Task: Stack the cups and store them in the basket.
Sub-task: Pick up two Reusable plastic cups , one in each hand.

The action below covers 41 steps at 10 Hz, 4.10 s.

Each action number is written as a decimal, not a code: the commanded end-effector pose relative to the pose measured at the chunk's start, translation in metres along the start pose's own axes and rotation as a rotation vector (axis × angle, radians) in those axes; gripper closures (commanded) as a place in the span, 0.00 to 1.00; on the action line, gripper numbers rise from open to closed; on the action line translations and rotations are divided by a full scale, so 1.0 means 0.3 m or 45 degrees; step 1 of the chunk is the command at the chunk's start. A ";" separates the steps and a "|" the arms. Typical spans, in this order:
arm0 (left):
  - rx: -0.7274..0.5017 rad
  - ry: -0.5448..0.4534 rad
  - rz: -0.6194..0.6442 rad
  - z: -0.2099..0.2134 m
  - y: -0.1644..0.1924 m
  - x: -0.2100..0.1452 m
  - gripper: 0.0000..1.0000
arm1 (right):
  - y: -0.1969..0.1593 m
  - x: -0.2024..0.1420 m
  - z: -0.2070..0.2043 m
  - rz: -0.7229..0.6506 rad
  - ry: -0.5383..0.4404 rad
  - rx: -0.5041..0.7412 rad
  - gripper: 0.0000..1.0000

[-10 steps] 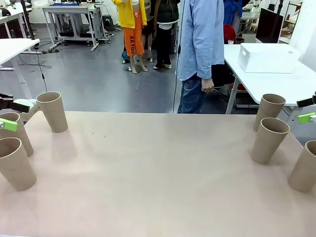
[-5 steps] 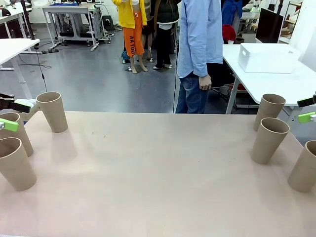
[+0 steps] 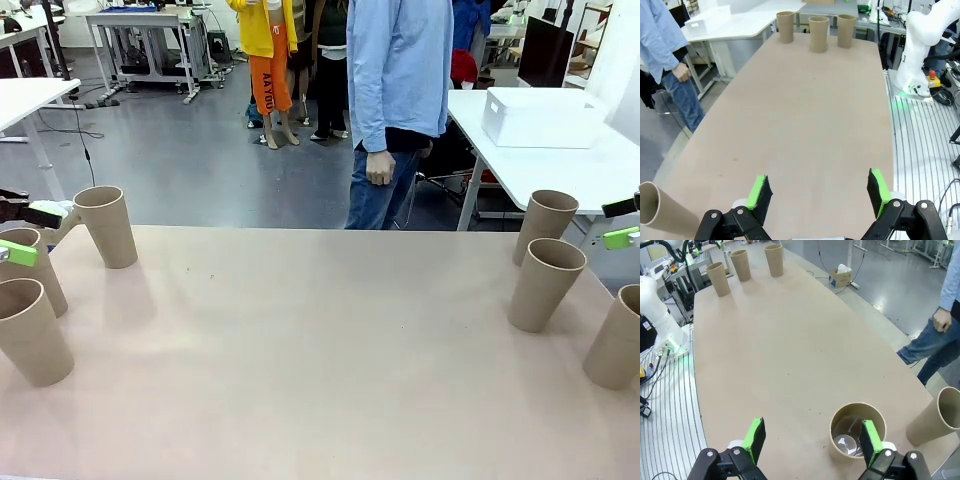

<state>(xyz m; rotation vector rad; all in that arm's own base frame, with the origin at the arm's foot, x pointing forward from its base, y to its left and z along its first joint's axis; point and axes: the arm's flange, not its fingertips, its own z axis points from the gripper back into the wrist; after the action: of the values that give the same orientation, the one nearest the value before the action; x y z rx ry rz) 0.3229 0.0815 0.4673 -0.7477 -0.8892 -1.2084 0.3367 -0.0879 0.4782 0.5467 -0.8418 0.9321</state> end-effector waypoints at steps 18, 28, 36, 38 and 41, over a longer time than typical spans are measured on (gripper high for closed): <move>-0.007 -0.015 -0.020 0.004 0.001 -0.004 0.00 | -0.010 0.005 -0.002 0.016 -0.028 0.003 0.00; -0.007 -0.015 -0.020 0.004 0.001 -0.004 0.00 | -0.010 0.005 -0.002 0.016 -0.028 0.003 0.00; -0.109 -0.048 -0.073 0.306 0.195 0.061 0.00 | -0.252 -0.080 0.283 0.012 -0.212 0.164 0.00; -0.174 -0.083 -0.101 0.423 0.273 0.001 0.00 | -0.328 -0.173 0.373 0.035 -0.302 0.178 0.00; -0.122 -0.149 -0.137 0.600 0.366 -0.150 0.00 | -0.405 -0.332 0.426 0.055 -0.381 0.214 0.00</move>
<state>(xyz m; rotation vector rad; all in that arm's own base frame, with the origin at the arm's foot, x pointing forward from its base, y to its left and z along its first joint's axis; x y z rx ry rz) 0.3842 0.2600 0.5069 -0.8502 -0.9371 -1.2950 0.3490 -0.2719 0.4678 0.8043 -1.0229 0.9488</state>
